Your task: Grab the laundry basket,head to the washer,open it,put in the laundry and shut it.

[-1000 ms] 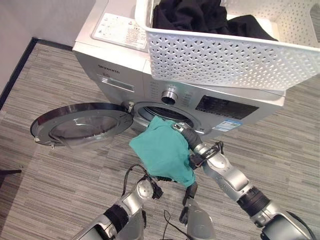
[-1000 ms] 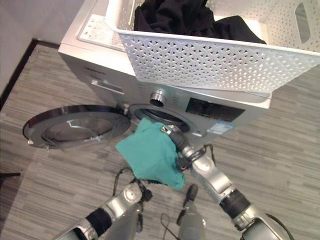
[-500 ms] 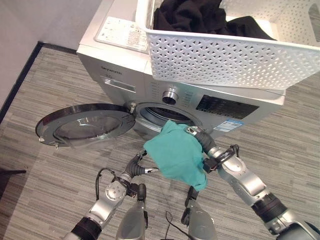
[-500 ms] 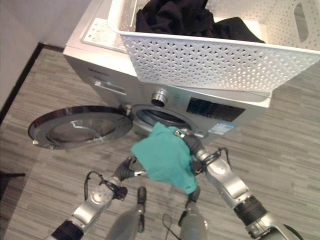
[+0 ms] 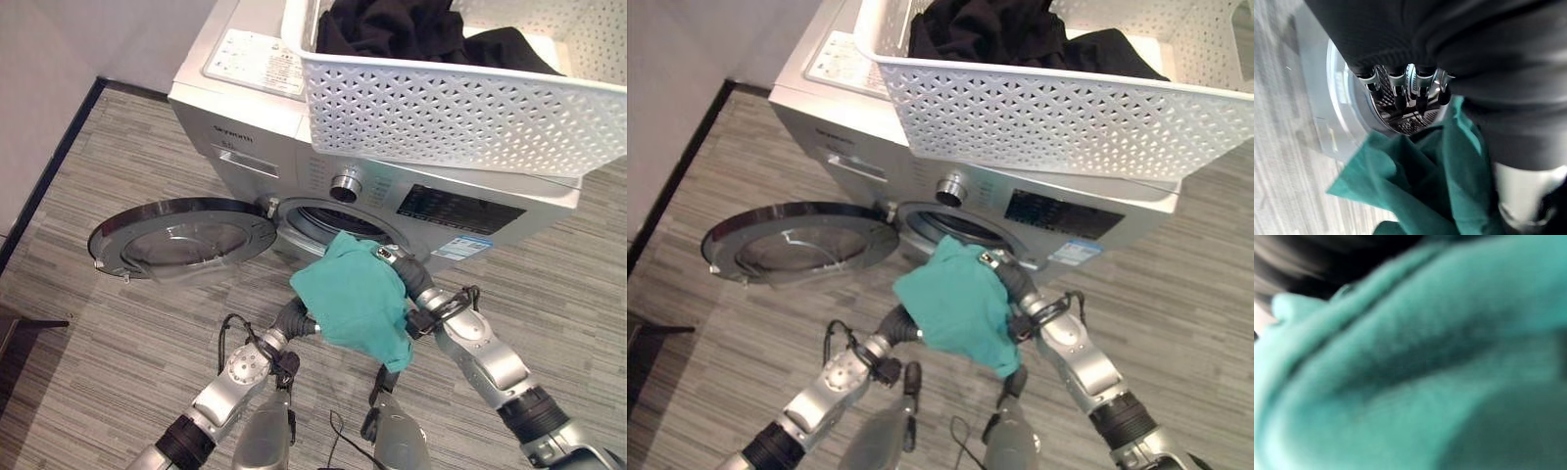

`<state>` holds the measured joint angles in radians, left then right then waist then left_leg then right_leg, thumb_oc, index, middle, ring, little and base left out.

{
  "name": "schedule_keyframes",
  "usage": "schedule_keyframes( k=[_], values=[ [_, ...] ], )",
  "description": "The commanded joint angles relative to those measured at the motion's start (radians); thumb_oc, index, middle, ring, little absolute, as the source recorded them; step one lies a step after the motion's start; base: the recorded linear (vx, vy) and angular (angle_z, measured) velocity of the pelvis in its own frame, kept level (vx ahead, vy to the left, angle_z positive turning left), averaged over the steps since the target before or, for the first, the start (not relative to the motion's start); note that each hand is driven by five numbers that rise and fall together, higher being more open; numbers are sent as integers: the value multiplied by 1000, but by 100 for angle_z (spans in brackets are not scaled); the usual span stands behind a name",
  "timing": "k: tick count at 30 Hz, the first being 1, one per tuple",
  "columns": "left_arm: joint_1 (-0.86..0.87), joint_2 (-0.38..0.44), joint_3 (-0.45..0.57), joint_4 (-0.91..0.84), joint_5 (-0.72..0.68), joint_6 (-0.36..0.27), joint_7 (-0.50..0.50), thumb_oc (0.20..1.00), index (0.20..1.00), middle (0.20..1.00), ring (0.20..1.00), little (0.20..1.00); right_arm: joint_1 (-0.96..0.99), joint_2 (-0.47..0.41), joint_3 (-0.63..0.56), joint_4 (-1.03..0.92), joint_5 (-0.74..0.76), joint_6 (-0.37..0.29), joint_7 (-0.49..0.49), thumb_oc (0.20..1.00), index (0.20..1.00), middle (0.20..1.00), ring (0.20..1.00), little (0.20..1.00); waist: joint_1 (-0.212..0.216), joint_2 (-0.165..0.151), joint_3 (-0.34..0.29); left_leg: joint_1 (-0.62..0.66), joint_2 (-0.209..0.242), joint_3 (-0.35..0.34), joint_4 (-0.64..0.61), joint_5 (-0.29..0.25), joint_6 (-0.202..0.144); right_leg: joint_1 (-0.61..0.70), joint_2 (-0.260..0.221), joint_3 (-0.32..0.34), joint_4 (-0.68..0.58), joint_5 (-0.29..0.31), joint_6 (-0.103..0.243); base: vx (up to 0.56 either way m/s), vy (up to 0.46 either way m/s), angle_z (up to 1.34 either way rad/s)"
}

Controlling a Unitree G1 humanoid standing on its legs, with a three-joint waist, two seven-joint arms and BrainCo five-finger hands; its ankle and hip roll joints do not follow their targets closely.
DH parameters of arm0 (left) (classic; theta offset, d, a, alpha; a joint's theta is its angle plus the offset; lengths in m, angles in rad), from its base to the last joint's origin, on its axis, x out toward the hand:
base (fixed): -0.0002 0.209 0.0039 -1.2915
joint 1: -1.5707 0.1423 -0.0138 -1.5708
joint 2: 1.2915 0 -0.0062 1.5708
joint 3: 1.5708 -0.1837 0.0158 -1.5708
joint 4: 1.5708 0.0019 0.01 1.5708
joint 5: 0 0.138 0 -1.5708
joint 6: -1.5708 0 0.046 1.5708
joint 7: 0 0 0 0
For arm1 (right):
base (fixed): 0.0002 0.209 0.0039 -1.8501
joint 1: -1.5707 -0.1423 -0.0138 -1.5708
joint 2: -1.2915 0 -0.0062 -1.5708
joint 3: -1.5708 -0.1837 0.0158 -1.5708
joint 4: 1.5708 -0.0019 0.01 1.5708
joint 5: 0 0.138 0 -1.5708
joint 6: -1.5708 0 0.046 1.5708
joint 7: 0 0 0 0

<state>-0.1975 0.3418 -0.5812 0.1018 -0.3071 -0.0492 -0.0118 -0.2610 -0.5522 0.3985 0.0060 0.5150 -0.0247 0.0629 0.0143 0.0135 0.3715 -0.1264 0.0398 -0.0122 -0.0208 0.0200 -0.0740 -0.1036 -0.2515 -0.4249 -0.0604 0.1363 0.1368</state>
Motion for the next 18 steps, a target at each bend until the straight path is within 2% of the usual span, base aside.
schedule_keyframes(
  k=[1, 11, 18],
  values=[
    [-38, -11, -43, 14, 14, -57, 37, 1000, 1000, 1000, 1000, 1000, -35, 44, 40, -84, -2, -64, -19, 200, 200, 200, 200, 200, -2, -79, -77, 58, 82, 75, -9, -90, -10, -106, -82, 118, 35, 20, 40, 0, 0, 0],
    [-159, -97, -60, 88, 51, -74, 156, 1000, 1000, 1000, 1000, 1000, -64, 50, 95, -77, 19, -79, -45, 200, 200, 200, 200, 200, -16, -87, -73, 68, 87, 82, -24, -83, -12, -112, -75, 128, 43, 12, 37, 0, 0, 0],
    [-252, -132, -95, 143, 128, -95, 189, 1000, 1000, 1000, 1000, 1000, -96, 48, 146, -66, 45, -90, -40, 200, 200, 200, 200, 200, -24, -93, -67, 74, 92, 85, -29, -82, -15, -118, -75, 136, 56, 5, 36, 0, 0, 0]
  ],
)
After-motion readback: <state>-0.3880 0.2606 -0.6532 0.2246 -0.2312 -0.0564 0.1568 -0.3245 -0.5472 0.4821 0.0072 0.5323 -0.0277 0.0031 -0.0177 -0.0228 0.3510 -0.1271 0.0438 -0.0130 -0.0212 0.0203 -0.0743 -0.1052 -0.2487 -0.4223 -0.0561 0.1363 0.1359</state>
